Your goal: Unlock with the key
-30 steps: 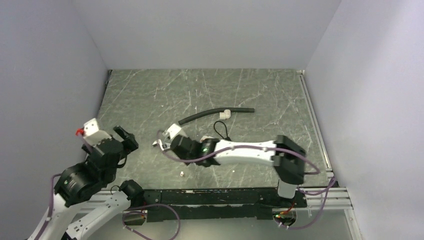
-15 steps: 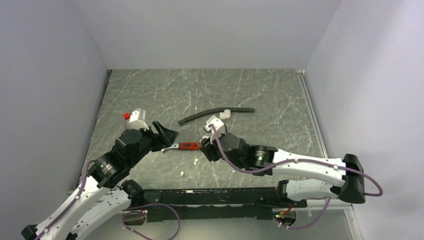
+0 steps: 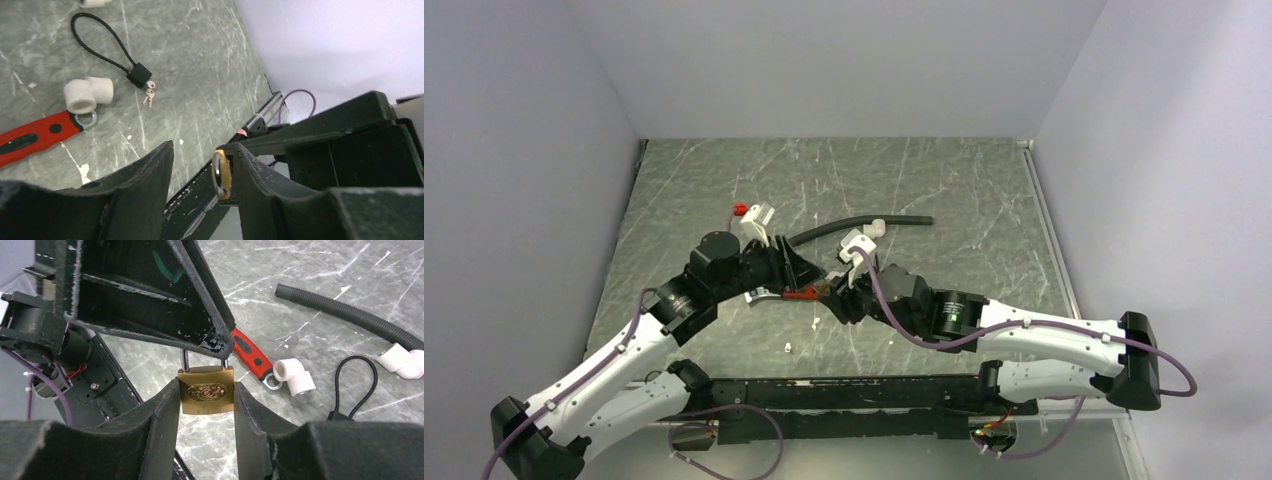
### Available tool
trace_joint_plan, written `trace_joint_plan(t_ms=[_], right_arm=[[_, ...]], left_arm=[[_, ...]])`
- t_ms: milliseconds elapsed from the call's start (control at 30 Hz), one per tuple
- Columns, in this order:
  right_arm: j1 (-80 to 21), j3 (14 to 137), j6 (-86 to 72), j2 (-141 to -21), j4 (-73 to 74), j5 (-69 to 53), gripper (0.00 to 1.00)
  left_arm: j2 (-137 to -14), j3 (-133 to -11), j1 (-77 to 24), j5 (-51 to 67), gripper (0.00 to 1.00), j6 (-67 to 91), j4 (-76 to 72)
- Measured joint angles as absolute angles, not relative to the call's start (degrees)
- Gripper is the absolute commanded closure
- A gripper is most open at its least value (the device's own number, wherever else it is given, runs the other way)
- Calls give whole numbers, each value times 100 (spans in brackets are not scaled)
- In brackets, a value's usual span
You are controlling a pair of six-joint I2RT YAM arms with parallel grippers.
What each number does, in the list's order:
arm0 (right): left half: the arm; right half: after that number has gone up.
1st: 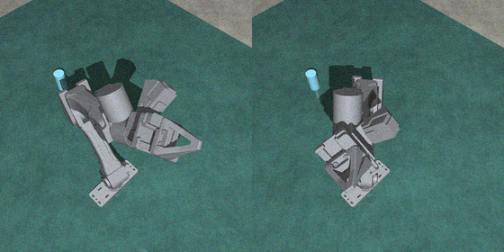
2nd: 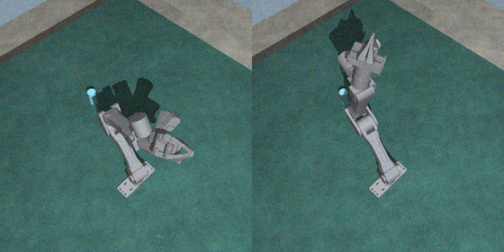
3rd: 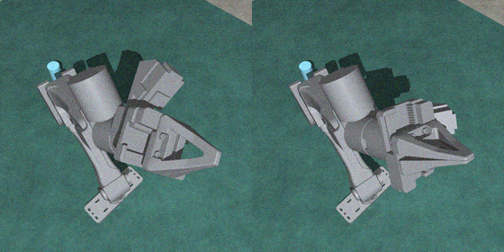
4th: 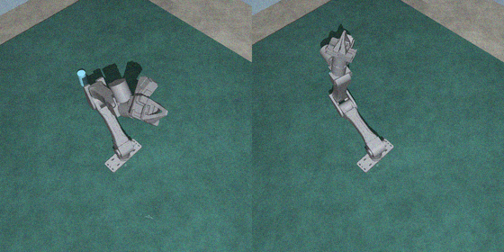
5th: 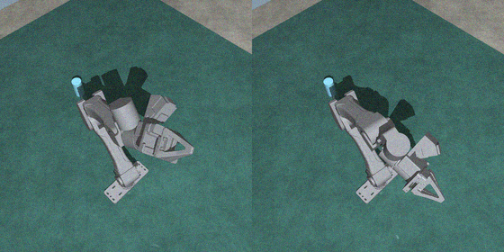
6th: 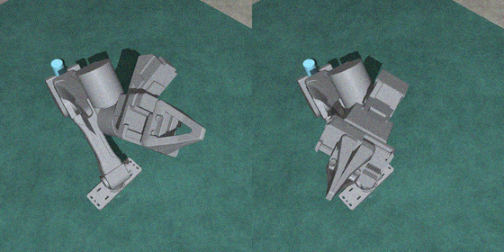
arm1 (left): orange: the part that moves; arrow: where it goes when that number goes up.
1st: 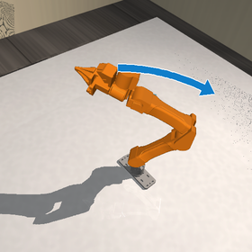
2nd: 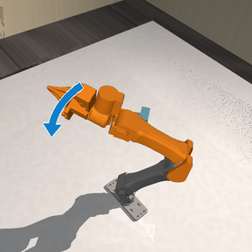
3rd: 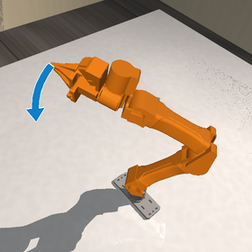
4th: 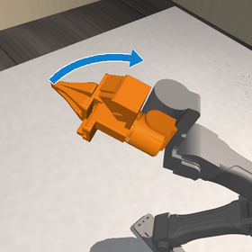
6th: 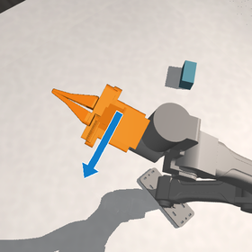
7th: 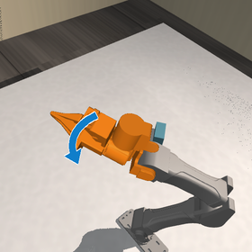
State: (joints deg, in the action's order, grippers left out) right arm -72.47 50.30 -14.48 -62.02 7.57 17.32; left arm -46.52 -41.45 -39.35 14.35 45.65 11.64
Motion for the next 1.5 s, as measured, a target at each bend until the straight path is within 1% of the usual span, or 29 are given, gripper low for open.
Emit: trace_joint_plan(t_ms=[100,200,233,400,500,567,633,667,700,733,800,833,867,1000,1100,1233,1333,1400,1500], right_arm=[[-7247,5030,-1448,-6257,753,1723,80],[-7247,5030,-1448,-6285,744,1726,80],[-7247,5033,-1448,-6292,742,1728,80],[-7247,5089,-1428,-6357,742,1741,80],[-7247,5118,-1404,-6410,742,1745,80],[-7247,5129,-1391,-6418,753,1750,80],[-7247,5129,-1363,-6418,764,1769,77],[-7247,5129,-1347,-6418,768,1772,72],[-7247,5129,-1339,-6418,770,1774,58],[-7247,5133,-1323,-6418,773,1778,48],[-7247,5137,-1339,-6414,779,1778,32],[-7247,5137,-1339,-6401,757,1772,12],[-7247,5137,-1341,-6368,740,1765,2],[-7216,5137,-1321,-6090,707,1632,0],[-6997,5120,-1328,-5688,705,1138,0],[-5837,4930,-1476,-4923,587,-504,1],[-5050,4912,-1761,-4637,497,-1719,6],[-4884,4919,-2025,-4576,381,-2495,9],[-4827,4967,-2394,-4576,250,-3374,12]], left_arm=[[-4659,-4147,-3935,1695,60,4521,1092],[-4628,-4147,-3935,1820,75,4464,1079],[-4622,-4147,-3935,1837,77,4471,1072],[-4637,-4145,-3924,1940,81,4464,1035],[-4681,-4139,-3918,1981,89,4469,1000],[-4703,-4130,-3913,1997,100,4471,978],[-4711,-4130,-3909,2010,100,4464,967],[-4711,-4130,-3909,2012,100,4466,969],[-4711,-4132,-3909,2012,100,4462,972],[-4709,-4132,-3909,2010,100,4460,978],[-4709,-4139,-3909,2008,100,4429,991],[-4707,-4158,-3913,1999,100,4377,1076],[-4707,-4180,-3920,1990,100,4333,1175],[-4709,-4353,-3924,1966,100,4147,1481],[-4709,-4644,-3922,1968,100,3981,1649],[-4709,-5131,-3913,2134,100,3699,1804],[-4729,-5472,-3881,2589,100,3492,1828],[-4838,-5725,-3865,3046,100,3374,1769],[-5131,-6075,-3854,3704,100,3269,1544]])
